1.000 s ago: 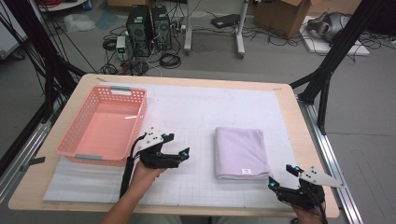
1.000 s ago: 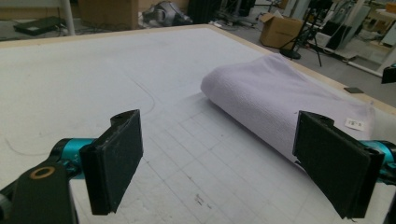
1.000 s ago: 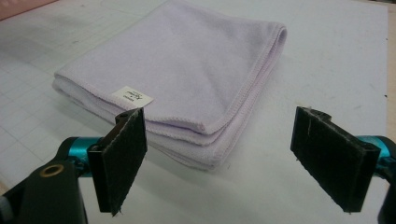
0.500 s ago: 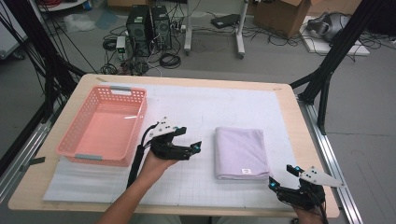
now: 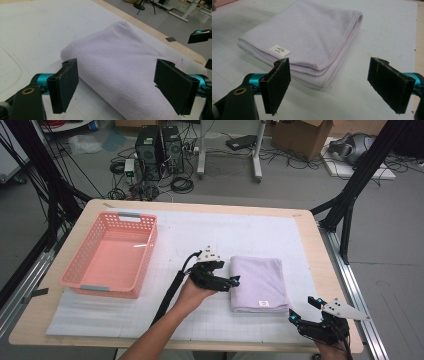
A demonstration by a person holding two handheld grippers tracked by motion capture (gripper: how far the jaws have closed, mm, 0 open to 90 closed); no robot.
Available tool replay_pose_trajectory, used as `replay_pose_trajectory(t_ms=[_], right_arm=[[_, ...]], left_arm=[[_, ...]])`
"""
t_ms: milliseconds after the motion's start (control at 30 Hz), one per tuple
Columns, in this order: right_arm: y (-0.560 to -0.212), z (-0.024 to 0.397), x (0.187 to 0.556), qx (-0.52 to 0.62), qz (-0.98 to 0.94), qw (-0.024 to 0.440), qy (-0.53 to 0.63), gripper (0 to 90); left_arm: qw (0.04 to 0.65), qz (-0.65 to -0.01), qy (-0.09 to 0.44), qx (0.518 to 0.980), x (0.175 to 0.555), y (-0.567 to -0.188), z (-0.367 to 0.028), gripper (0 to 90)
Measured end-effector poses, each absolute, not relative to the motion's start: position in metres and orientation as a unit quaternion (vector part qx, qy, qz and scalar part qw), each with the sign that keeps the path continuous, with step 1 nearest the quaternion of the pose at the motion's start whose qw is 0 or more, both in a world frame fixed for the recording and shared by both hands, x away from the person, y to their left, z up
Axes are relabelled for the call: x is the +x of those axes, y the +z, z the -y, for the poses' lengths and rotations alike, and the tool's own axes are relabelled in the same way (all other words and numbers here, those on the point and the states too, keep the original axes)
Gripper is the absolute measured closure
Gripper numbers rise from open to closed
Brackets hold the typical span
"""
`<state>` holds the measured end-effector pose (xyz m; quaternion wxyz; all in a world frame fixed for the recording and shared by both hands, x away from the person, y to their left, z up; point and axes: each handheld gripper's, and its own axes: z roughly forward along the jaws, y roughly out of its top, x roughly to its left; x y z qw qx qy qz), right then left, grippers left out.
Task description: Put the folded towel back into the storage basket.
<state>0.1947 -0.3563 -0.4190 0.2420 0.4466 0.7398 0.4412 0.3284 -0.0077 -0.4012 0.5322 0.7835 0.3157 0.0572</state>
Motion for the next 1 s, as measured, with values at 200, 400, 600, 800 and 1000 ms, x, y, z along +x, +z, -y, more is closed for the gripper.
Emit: replay_pose_trajectory(t_ms=[200, 400, 600, 800, 1000], right_arm=[[-0.419, 0.355, 0.195, 0.446, -0.741, 0.241, 0.441, 17.4], [-0.419, 0.356, 0.195, 0.447, -0.740, 0.242, 0.441, 17.4], [-0.419, 0.356, 0.195, 0.446, -0.741, 0.241, 0.440, 17.4], [-0.419, 0.356, 0.195, 0.447, -0.741, 0.240, 0.440, 17.4], [-0.419, 0.356, 0.195, 0.445, -0.742, 0.240, 0.441, 17.4]], left_arm=[[0.504, -0.326, 0.048, 0.799, 0.330, -0.414, 0.023, 21.4], [0.478, -0.344, 0.053, 0.807, 0.331, -0.422, 0.030, 21.9], [0.440, -0.372, 0.045, 0.816, 0.334, -0.432, 0.037, 21.5], [0.417, -0.390, 0.017, 0.820, 0.336, -0.442, 0.045, 21.0], [0.416, -0.393, 0.018, 0.820, 0.336, -0.442, 0.047, 20.2]])
